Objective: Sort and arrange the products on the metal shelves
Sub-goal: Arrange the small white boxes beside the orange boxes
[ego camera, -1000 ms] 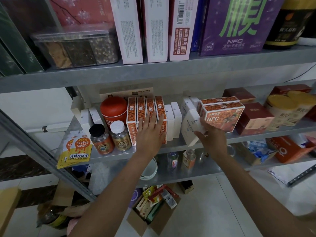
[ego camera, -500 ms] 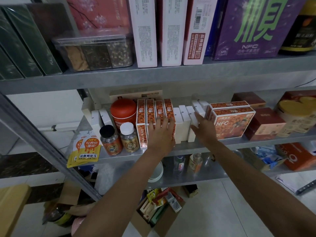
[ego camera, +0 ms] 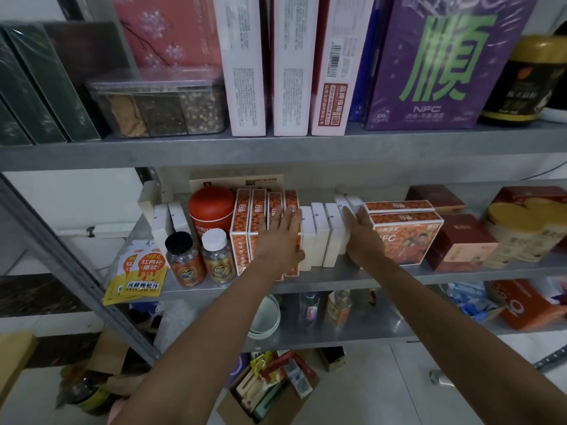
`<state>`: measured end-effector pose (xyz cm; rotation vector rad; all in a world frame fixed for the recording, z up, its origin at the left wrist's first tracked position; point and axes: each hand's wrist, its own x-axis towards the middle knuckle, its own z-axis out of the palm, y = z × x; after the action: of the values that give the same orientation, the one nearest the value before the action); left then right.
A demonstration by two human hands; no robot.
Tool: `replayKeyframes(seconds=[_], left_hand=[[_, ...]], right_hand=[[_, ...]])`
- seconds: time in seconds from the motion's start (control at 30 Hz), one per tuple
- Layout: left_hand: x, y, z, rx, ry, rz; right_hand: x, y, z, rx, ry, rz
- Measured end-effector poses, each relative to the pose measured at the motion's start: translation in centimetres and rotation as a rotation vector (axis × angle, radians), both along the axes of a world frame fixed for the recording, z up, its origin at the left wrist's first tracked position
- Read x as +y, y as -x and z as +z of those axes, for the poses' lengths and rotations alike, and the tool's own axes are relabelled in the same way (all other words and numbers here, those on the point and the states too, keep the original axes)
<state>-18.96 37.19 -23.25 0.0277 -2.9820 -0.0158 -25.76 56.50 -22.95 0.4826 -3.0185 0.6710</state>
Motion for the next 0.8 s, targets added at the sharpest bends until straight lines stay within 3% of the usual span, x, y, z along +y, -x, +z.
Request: replayKeyframes(seconds=[0.17,0.4,0.57,0.8], left_hand=[[0.3,-0.1,0.5,-0.038,0.022,-0.027],[0.4,-0.2,0.8,-0.041,0.030,0.001],[0.4,-0.5,1.2,-0.068,0.013,0.018],[0.4,-0.6,1.5,-0.089,-0.007,0.020]], right_hand=[[-0.5,1.2,-0.6,-0.017,-0.145,0.028],[-0.5,-0.1,-1.8,0.144,0.042,0.031],[-0.1,-0.8,-1.4,0.210,0.031,-0.038],[0.0,-2.9,-0.9,0.382,0.301,-0.114]])
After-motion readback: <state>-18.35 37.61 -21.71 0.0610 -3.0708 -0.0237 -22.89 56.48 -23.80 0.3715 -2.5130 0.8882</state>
